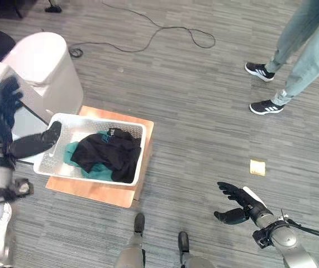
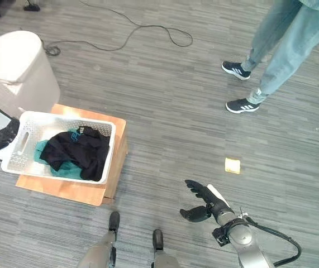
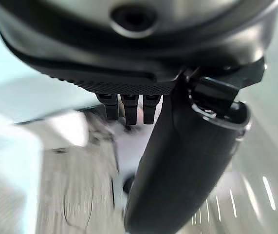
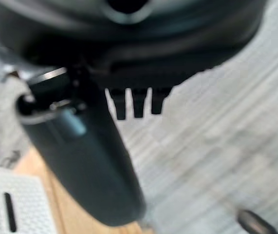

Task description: Pick up bed clothes into laundry basket.

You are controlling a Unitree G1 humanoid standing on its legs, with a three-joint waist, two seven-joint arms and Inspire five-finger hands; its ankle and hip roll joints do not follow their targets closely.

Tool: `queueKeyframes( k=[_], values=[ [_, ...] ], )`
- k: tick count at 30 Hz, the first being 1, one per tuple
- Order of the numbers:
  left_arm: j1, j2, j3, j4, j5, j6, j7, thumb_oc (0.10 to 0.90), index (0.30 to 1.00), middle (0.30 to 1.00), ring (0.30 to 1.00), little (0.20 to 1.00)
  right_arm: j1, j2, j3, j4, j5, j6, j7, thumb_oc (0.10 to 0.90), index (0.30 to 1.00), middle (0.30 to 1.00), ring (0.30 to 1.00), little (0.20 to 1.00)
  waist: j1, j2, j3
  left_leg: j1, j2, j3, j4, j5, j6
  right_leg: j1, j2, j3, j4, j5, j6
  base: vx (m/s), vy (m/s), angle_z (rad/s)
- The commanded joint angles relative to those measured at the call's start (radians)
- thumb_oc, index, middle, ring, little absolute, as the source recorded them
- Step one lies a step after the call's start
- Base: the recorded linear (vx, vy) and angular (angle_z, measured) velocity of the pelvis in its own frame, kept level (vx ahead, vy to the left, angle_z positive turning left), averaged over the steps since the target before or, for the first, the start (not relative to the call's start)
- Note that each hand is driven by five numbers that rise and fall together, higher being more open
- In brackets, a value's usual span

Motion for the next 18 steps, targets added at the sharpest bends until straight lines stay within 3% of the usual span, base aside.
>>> queueKeyframes(
  k=[1,3,4,5,8,10,12,14,15,17,18],
  values=[
    [0.083,-0.013,-0.039,0.027,-0.127,-0.062,-0.053,0.8,0.9,0.9,0.9,0.9,-0.017,0.04,-0.045,-0.097,0.073,-0.127,-0.06,0.8,0.9,0.9,0.9,0.9,0.016,-0.042,-0.111,0.074,-0.043,-0.025,0.0,-0.137,0.039,-0.014,0.012,0.0,0.005,0.002,0.011,0.0,0.019,0.08],
    [0.049,-0.091,-0.135,0.087,-0.214,-0.055,-0.059,0.8,0.9,0.9,0.9,0.9,-0.019,0.096,-0.029,-0.113,0.112,-0.156,-0.081,0.8,0.9,0.9,0.9,0.9,0.029,-0.019,-0.102,0.086,-0.047,-0.09,0.0,-0.118,0.049,-0.043,0.026,0.019,0.172,-0.055,0.001,-0.03,-0.013,0.49],
    [0.025,-0.097,-0.174,0.1,-0.238,-0.06,-0.057,0.8,0.9,0.9,0.9,0.9,-0.022,0.114,-0.014,-0.121,0.111,-0.166,-0.097,0.8,0.9,0.9,0.9,0.9,0.02,-0.006,-0.096,0.079,-0.051,-0.146,0.002,-0.103,0.047,-0.065,0.052,0.069,0.233,-0.087,-0.004,-0.04,-0.095,1.25],
    [-0.026,-0.093,-0.251,0.122,-0.247,-0.071,-0.051,0.8,0.9,0.9,0.9,0.9,-0.01,0.133,0.004,-0.141,0.099,-0.192,-0.13,0.8,0.9,0.9,0.9,0.9,-0.008,0.01,-0.097,0.067,-0.068,-0.244,0.015,-0.072,0.034,-0.068,0.123,0.243,0.307,-0.124,-0.016,-0.02,-0.121,1.64],
    [-0.067,-0.101,-0.315,0.134,-0.269,-0.091,-0.053,0.8,0.9,0.9,0.9,0.9,-0.004,0.142,0.038,-0.164,0.116,-0.232,-0.167,0.8,0.9,0.9,0.9,0.9,-0.035,0.02,-0.101,0.045,-0.098,-0.386,0.018,-0.015,-0.003,-0.026,0.194,0.415,0.361,-0.153,-0.036,-0.09,-0.162,2.47],
    [-0.064,-0.091,-0.314,0.116,-0.234,-0.103,-0.062,0.8,0.9,0.9,0.9,0.9,-0.016,0.125,0.055,-0.194,0.139,-0.253,-0.159,0.8,0.9,0.9,0.9,0.9,-0.023,0.02,-0.096,0.005,-0.116,-0.435,0.026,0.022,-0.019,0.015,0.208,0.44,0.33,-0.208,-0.063,-0.28,-0.188,2.19],
    [-0.06,-0.101,-0.304,0.116,-0.245,-0.115,-0.063,0.8,0.9,0.9,0.9,0.9,-0.044,0.111,0.078,-0.201,0.164,-0.267,-0.153,0.8,0.9,0.9,0.9,0.9,-0.01,0.032,-0.086,-0.038,-0.111,-0.459,0.018,0.061,-0.04,0.028,0.217,0.416,0.279,-0.204,-0.082,-0.36,-0.231,1.74],
    [-0.036,-0.151,-0.271,0.134,-0.281,-0.136,-0.058,0.8,0.9,0.9,0.9,0.9,-0.13,0.073,0.157,-0.203,0.211,-0.279,-0.132,0.8,0.9,0.9,0.9,0.9,0.03,0.037,-0.047,-0.117,-0.115,-0.434,0.019,0.069,-0.068,0.037,0.223,0.34,0.219,-0.186,-0.111,-0.52,-0.351,1.25],
    [-0.033,-0.172,-0.266,0.149,-0.287,-0.137,-0.051,0.8,0.9,0.9,0.9,0.9,-0.153,0.06,0.182,-0.203,0.22,-0.276,-0.122,0.8,0.9,0.9,0.9,0.9,0.04,0.035,-0.03,-0.117,-0.102,-0.379,0.034,0.04,-0.063,0.03,0.219,0.299,0.219,-0.172,-0.113,-0.52,-0.194,1.06],
    [-0.028,-0.19,-0.277,0.176,-0.293,-0.123,-0.048,0.8,0.9,0.9,0.9,0.9,-0.186,0.051,0.232,-0.188,0.238,-0.252,-0.1,0.8,0.9,0.9,0.9,0.9,0.044,0.002,-0.01,-0.111,-0.071,-0.236,0.206,-0.039,-0.014,-0.003,0.171,0.226,0.2,-0.13,-0.103,-0.49,-0.096,1.32],
    [-0.029,-0.19,-0.276,0.176,-0.293,-0.123,-0.048,0.8,0.9,0.9,0.9,0.9,-0.188,0.051,0.233,-0.187,0.238,-0.253,-0.1,0.8,0.9,0.9,0.9,0.9,0.041,0.003,-0.012,-0.121,-0.073,-0.238,0.219,-0.044,-0.013,-0.005,0.172,0.224,0.197,-0.128,-0.102,-0.38,-0.109,1.5]
  ],
)
